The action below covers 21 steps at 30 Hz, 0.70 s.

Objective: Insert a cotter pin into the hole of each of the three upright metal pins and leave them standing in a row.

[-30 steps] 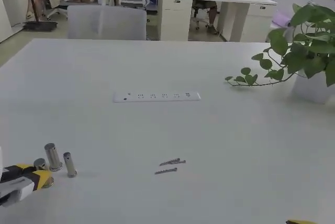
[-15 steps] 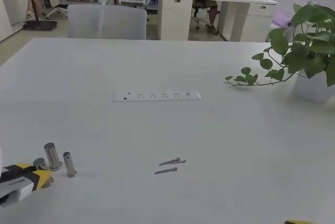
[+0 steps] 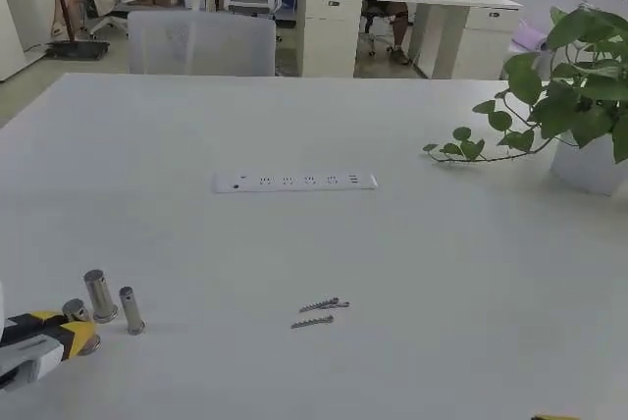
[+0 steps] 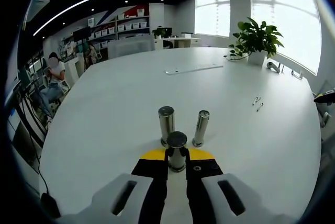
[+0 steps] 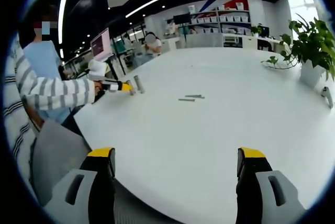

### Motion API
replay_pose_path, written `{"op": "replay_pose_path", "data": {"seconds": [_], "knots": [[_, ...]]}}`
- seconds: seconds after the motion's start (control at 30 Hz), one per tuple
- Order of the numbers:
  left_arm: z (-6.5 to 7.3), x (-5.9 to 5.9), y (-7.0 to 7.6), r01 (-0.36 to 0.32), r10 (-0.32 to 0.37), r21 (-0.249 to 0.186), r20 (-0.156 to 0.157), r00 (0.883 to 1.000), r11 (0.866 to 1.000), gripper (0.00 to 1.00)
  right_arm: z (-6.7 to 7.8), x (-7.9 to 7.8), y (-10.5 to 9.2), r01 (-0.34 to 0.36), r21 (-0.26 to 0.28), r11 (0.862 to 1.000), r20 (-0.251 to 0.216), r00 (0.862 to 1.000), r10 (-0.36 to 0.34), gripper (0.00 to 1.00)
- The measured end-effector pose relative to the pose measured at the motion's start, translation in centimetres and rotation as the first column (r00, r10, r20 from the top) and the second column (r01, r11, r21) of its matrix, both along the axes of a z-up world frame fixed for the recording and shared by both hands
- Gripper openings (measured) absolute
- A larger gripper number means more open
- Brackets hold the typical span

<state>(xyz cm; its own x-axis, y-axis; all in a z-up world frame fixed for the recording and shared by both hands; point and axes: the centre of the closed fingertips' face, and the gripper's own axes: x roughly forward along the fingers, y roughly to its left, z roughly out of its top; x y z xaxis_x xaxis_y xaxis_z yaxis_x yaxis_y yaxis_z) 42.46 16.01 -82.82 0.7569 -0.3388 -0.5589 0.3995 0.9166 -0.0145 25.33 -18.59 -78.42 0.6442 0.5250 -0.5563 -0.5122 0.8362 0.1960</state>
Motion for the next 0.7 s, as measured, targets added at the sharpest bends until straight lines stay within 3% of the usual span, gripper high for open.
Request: {"op": "replay_pose_path", "data": {"seconds": [0.23, 0.33, 0.4, 0.53, 0.7], "knots": [[0.0, -0.4, 0.2, -0.028, 0.028, -0.02, -0.022, 0.999, 0.999, 0.1, -0.1, 0.0, 0.1, -0.006, 0.004, 1.0, -0.001, 1.0, 0.006, 0.98], [0.0, -0.7, 0.2, -0.015, 0.015, 0.002, -0.02, 1.0, 1.0, 0.1, -0.1, 0.0, 0.2, -0.011, 0.003, 1.0, -0.001, 1.0, 0.011, 0.97], [0.0, -0.9, 0.3, -0.047, 0.046, -0.041, -0.032, 0.998, 0.998, 0.09, -0.1, 0.1, 0.4, -0.013, 0.005, 1.0, -0.001, 1.0, 0.013, 0.97], [0.3, -1.3, 0.3, -0.03, 0.029, -0.013, -0.018, 0.999, 0.999, 0.09, -0.2, 0.1, 0.6, -0.019, 0.008, 1.0, 0.0, 1.0, 0.019, 0.97], [1.4, -1.5, 0.2, -0.039, 0.039, -0.029, -0.009, 0.999, 0.999, 0.09, -0.2, 0.1, 1.0, -0.029, 0.014, 0.999, 0.0, 1.0, 0.029, 0.97]]}}
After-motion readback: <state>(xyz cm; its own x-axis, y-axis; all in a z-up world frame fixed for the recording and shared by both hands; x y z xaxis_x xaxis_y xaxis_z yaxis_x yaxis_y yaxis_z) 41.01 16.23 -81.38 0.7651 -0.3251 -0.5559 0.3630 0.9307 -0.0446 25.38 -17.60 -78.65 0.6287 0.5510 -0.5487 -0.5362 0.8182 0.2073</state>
